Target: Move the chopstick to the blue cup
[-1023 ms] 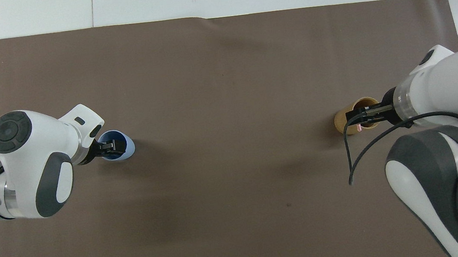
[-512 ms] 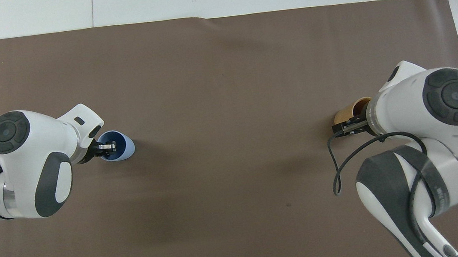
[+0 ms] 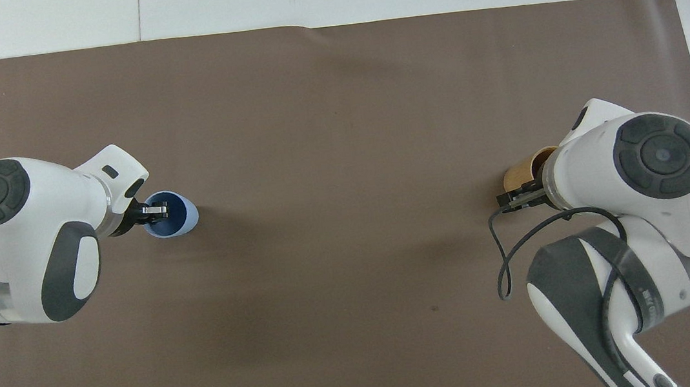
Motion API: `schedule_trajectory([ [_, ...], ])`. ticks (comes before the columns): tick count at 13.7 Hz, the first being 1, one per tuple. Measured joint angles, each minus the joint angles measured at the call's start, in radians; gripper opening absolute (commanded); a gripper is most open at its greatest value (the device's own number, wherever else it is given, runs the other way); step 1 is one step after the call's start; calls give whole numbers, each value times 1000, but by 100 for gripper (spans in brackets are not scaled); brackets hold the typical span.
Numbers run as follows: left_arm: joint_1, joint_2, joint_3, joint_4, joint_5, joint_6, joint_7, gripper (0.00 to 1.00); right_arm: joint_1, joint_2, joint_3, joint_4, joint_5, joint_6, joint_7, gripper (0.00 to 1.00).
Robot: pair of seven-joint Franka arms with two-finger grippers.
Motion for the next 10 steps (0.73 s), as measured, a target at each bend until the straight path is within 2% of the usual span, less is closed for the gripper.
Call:
schedule_trajectory([
  [2,-86,39,-6,67,0,-13,-81,0,0,-2,0,-5,-1,0,0,95],
  [7,-248,134,-11,84,-8,27,-233,0,0,-3,-1,-11,-3,0,-12,87],
  [9,-279,164,-11,86,-35,61,-245,0,0,-3,-1,-12,-3,0,-15,77],
  [10,-294,176,-11,86,-44,87,-259,0,-1,-3,-1,-12,-3,0,-15,68],
])
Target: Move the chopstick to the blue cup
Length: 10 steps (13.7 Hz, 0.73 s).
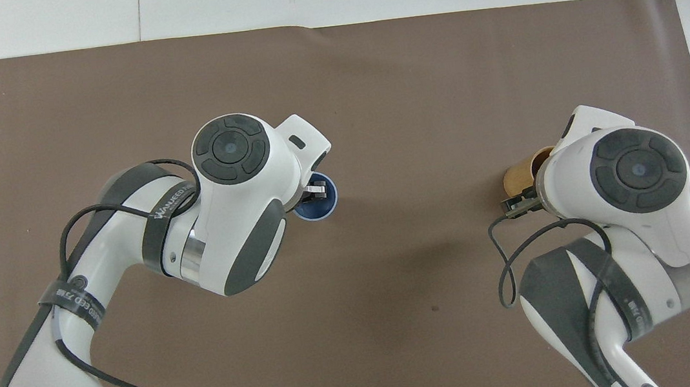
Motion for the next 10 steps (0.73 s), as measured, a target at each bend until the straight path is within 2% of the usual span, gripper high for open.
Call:
schedule_trajectory([
  [3,-41,44,0,2,-1,28,-52,0,-1,0,-3,-1,0,-1,0,38],
  [4,-61,67,0,2,-1,30,-73,0,-1,0,-3,-1,0,-1,0,36],
  [5,-77,82,4,9,4,34,-87,0,-1,0,-3,-1,0,-1,0,30],
  [7,-82,88,4,17,3,34,-92,0,-1,0,-4,-1,0,-1,0,18],
  [8,-82,89,5,18,3,35,-93,0,-2,0,-4,-1,0,-1,0,16],
  [9,-82,89,6,18,2,35,-94,57,-3,0,-5,-2,0,-1,0,16],
  [10,-82,89,6,19,1,35,-96,100,-5,0,-5,-2,0,-1,0,15],
])
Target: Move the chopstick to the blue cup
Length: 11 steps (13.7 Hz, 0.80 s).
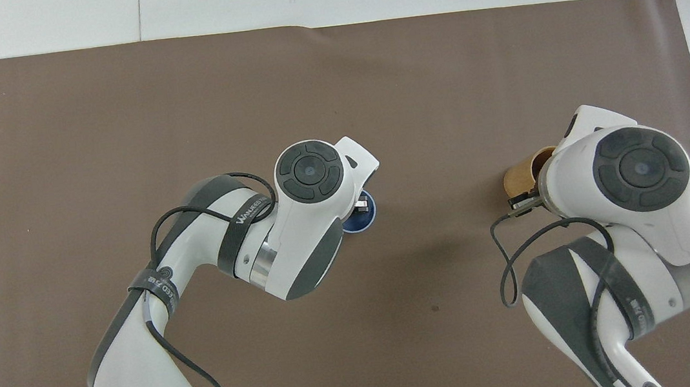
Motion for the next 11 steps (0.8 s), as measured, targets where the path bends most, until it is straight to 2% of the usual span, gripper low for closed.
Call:
schedule_trajectory([
  [3,2,-1,10,13,-1,-4,-4,100,-9,0,0,0,0,0,0,15],
  [6,27,-21,29,91,-1,-101,-4,100,-13,0,-2,-1,0,0,0,21],
  [8,64,-58,32,144,0,-182,-4,100,-21,0,-2,1,0,0,11,22],
  [11,150,-154,34,164,0,-277,45,100,-26,0,-5,2,1,-11,124,25],
])
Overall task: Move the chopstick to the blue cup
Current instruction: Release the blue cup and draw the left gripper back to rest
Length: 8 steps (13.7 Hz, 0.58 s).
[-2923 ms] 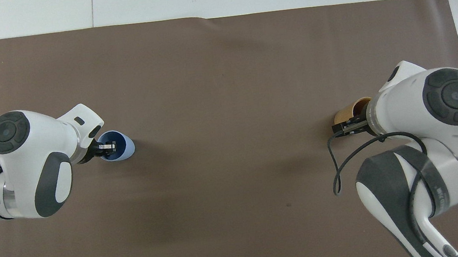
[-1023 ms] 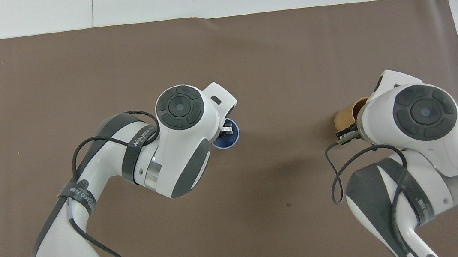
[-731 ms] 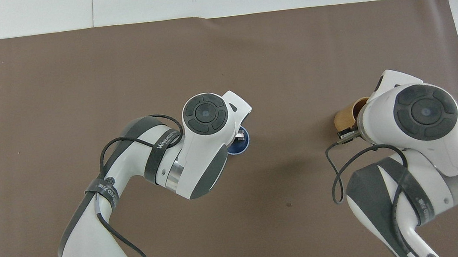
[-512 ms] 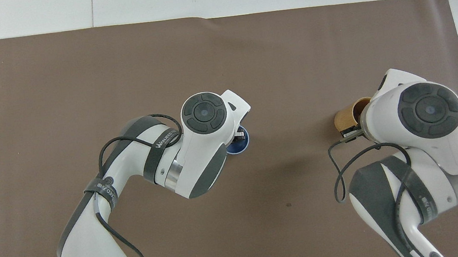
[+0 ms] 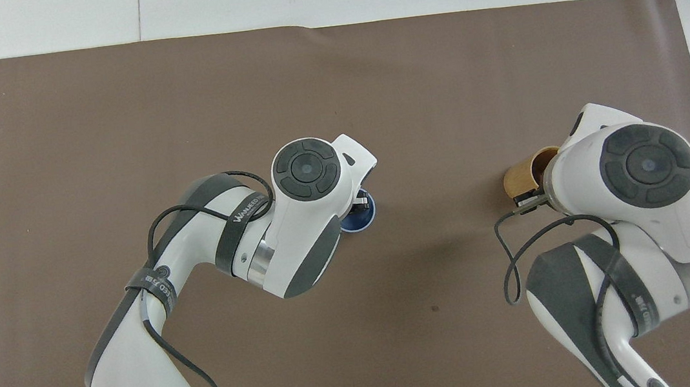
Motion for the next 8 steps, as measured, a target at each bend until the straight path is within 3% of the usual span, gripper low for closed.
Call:
schedule_trajectory([
  [3,108,-88,3,-2,0,-120,116,100,-15,0,-2,0,51,-35,62,24],
  [8,278,-138,5,-35,0,-192,301,100,-44,1,-3,-1,96,-56,93,22],
])
